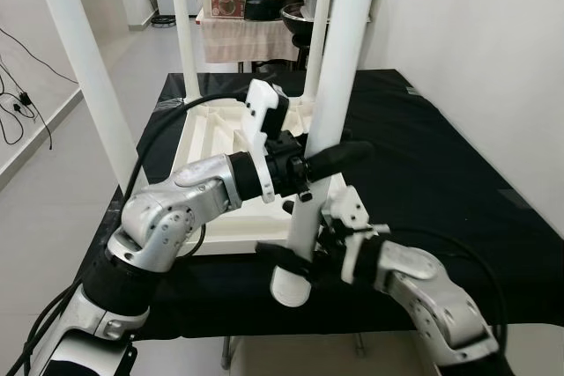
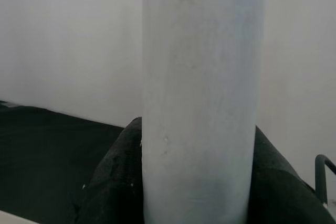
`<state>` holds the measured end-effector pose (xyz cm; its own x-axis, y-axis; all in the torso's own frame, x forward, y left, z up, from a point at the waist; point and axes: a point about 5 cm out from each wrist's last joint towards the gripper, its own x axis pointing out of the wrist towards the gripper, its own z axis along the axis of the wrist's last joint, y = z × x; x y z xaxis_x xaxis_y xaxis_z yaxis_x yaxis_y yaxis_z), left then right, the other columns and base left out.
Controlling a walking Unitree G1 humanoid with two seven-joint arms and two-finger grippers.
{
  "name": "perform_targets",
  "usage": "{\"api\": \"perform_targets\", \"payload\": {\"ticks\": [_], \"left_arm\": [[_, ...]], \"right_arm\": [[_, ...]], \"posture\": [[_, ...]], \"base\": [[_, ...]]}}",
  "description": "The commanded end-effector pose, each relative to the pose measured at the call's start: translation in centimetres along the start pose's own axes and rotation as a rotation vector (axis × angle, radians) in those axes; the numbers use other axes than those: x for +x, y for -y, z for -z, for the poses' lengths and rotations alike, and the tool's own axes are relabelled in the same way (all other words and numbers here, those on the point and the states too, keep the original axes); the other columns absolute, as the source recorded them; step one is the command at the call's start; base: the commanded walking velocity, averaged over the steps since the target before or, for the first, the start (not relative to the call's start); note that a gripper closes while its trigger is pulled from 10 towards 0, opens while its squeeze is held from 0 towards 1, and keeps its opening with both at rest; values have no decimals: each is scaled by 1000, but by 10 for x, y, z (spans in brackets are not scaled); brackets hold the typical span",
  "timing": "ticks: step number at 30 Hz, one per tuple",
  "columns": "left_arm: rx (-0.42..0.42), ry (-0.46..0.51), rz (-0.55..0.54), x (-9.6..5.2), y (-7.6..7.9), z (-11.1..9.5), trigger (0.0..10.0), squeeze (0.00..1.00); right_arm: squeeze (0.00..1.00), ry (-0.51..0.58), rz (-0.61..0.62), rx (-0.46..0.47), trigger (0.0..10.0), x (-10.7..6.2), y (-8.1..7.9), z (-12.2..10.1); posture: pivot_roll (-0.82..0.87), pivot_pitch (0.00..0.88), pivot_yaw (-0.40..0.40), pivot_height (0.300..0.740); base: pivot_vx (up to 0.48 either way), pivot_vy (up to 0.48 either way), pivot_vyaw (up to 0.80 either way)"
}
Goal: Building children table
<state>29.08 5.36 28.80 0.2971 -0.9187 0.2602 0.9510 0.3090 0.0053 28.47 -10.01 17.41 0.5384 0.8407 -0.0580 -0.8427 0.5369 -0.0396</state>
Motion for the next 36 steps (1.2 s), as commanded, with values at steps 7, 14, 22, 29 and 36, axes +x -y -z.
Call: {"api": "perform_targets", "payload": {"ticks": [7, 14, 22, 29, 36], "left_arm": [[31, 6, 46, 10, 12, 4, 0, 0], [52, 48, 38, 12, 11, -2, 0, 0], [29, 95, 36, 15, 10, -6, 0, 0], [-15, 155, 26, 14, 9, -11, 0, 0], [-45, 189, 25, 14, 10, -13, 0, 0]], "right_arm": [[0, -100, 46, 10, 3843, 17, -1, 13], [0, -119, 105, 40, 0, 21, 0, 17], [0, 40, 144, 42, 0, 29, 2, 3], [0, 130, 178, 51, 0, 30, 5, -5], [1000, 150, 183, 66, 10000, 34, 2, -5]], "posture": [[-31, 0, -31, 740], [-30, 0, -31, 740], [-37, 0, -31, 740], [-33, 0, -32, 740], [-30, 0, -33, 740]], "base": [[0, 0, 0], [0, 0, 0], [0, 0, 0], [0, 0, 0], [0, 0, 0]]}}
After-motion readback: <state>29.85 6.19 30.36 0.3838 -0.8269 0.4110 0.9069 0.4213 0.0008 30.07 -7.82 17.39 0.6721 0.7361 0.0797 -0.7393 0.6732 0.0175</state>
